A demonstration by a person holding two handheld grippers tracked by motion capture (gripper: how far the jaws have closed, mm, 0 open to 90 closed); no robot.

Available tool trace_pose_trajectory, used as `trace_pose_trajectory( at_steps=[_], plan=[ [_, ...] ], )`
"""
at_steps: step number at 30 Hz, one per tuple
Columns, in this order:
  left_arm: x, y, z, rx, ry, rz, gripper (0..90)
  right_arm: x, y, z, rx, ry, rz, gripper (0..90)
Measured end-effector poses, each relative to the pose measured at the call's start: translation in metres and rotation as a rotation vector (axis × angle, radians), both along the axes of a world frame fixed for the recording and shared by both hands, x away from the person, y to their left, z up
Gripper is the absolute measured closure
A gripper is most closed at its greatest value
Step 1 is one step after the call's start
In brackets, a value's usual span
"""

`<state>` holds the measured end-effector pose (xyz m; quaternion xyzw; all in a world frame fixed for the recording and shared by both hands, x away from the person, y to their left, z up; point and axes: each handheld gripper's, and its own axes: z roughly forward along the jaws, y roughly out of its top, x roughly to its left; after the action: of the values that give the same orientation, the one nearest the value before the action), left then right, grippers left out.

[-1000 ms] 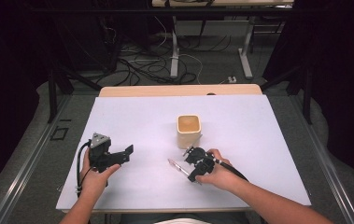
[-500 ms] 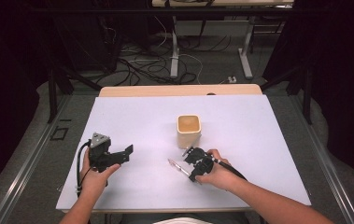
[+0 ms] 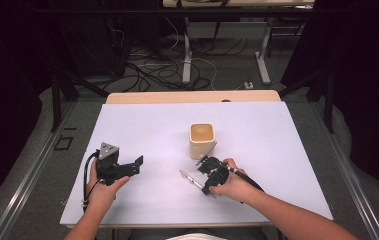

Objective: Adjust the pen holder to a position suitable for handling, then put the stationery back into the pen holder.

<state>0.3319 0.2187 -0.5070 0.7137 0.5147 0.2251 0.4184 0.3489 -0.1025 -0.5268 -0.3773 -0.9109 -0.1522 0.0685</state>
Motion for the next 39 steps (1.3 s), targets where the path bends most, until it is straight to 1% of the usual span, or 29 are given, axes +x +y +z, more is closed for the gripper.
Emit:
trace_pose_trajectory(
  at_steps=[3,4,7,9,10,11,12,14,15,16,17,18,19,20,21,22,23,24,25,27,28,29,30,31,32,33,34,36,39],
  plan=[
    [-0.001,-0.001,0.000,0.012,-0.010,0.002,5.7,0.001,-0.001,0.002,0.013,0.010,0.006,80.4],
    [-0.001,-0.001,0.001,0.016,-0.015,0.002,5.7,0.002,-0.002,0.003,0.004,0.004,0.010,80.4],
    [-0.001,-0.002,0.003,0.025,-0.020,-0.001,5.7,0.003,-0.003,0.008,0.028,0.019,0.007,80.4],
    [-0.002,-0.002,0.003,0.032,-0.027,-0.004,5.7,0.004,-0.004,0.011,0.030,0.015,0.005,80.4],
    [-0.002,-0.004,0.004,0.036,-0.033,-0.004,5.7,0.006,-0.006,0.014,0.014,0.011,0.023,80.4],
    [-0.002,-0.004,0.004,0.036,-0.033,-0.004,5.7,0.007,-0.006,0.016,0.037,0.031,0.024,80.4],
    [-0.003,-0.005,0.004,0.046,-0.036,-0.010,5.7,0.007,-0.006,0.017,0.045,0.011,0.013,80.4],
    [-0.004,-0.007,0.006,0.077,-0.050,-0.017,5.7,0.008,-0.007,0.022,0.039,0.011,0.009,80.4],
    [-0.005,-0.008,0.007,0.085,-0.052,-0.026,5.7,0.008,-0.008,0.024,0.080,0.041,0.006,80.4],
    [-0.005,-0.009,0.008,0.091,-0.059,-0.027,5.7,0.008,-0.008,0.027,0.060,0.033,-0.004,80.4],
    [-0.005,-0.009,0.008,0.091,-0.059,-0.027,5.7,0.008,-0.008,0.027,0.060,0.033,-0.004,80.4],
    [-0.005,-0.009,0.010,0.115,-0.068,-0.035,5.8,0.010,-0.010,0.031,0.060,0.020,0.029,80.5],
    [-0.006,-0.009,0.011,0.144,-0.074,-0.049,5.7,0.010,-0.010,0.034,0.073,0.030,0.030,80.4],
    [-0.006,-0.009,0.011,0.144,-0.074,-0.049,5.8,0.010,-0.010,0.034,0.073,0.030,0.030,80.4],
    [-0.006,-0.009,0.012,0.161,-0.076,-0.054,5.8,0.011,-0.010,0.038,0.072,0.033,0.038,80.4],
    [-0.006,-0.010,0.012,0.178,-0.084,-0.059,5.8,0.011,-0.011,0.040,0.067,0.021,0.046,80.4],
    [-0.007,-0.011,0.012,0.211,-0.097,-0.076,5.8,0.012,-0.010,0.042,0.060,0.014,0.047,80.4],
    [-0.007,-0.011,0.012,0.211,-0.097,-0.076,5.8,0.012,-0.010,0.042,0.060,0.014,0.047,80.4],
    [-0.008,-0.012,0.013,0.237,-0.102,-0.085,5.9,0.012,-0.010,0.047,0.069,0.027,0.051,80.4],
    [-0.009,-0.016,0.013,0.262,-0.120,-0.119,6.1,0.013,-0.010,0.049,0.066,0.027,0.058,80.4],
    [-0.010,-0.018,0.014,0.284,-0.135,-0.139,7.2,0.014,-0.010,0.054,0.036,0.019,0.078,80.4],
    [-0.011,-0.019,0.014,0.297,-0.140,-0.154,8.0,0.014,-0.009,0.054,0.054,-0.012,0.079,80.4],
    [-0.011,-0.019,0.014,0.297,-0.140,-0.154,8.9,0.014,-0.009,0.054,0.054,-0.012,0.079,80.4],
    [-0.012,-0.021,0.014,0.319,-0.144,-0.169,9.2,0.015,-0.008,0.059,0.061,-0.019,0.106,80.4],
    [-0.012,-0.023,0.013,0.323,-0.143,-0.179,9.2,0.015,-0.008,0.059,0.061,-0.019,0.106,80.4],
    [-0.013,-0.025,0.013,0.339,-0.149,-0.191,9.4,0.018,-0.008,0.063,0.048,-0.039,0.133,80.4],
    [-0.013,-0.026,0.012,0.346,-0.155,-0.201,9.4,0.018,-0.008,0.063,0.048,-0.039,0.133,80.4],
    [-0.015,-0.031,0.012,0.367,-0.167,-0.233,10.7,0.020,-0.008,0.067,0.037,-0.066,0.160,80.4],
    [-0.018,-0.034,0.013,0.376,-0.180,-0.246,12.0,0.024,-0.007,0.069,0.025,-0.094,0.186,80.4]
  ],
)
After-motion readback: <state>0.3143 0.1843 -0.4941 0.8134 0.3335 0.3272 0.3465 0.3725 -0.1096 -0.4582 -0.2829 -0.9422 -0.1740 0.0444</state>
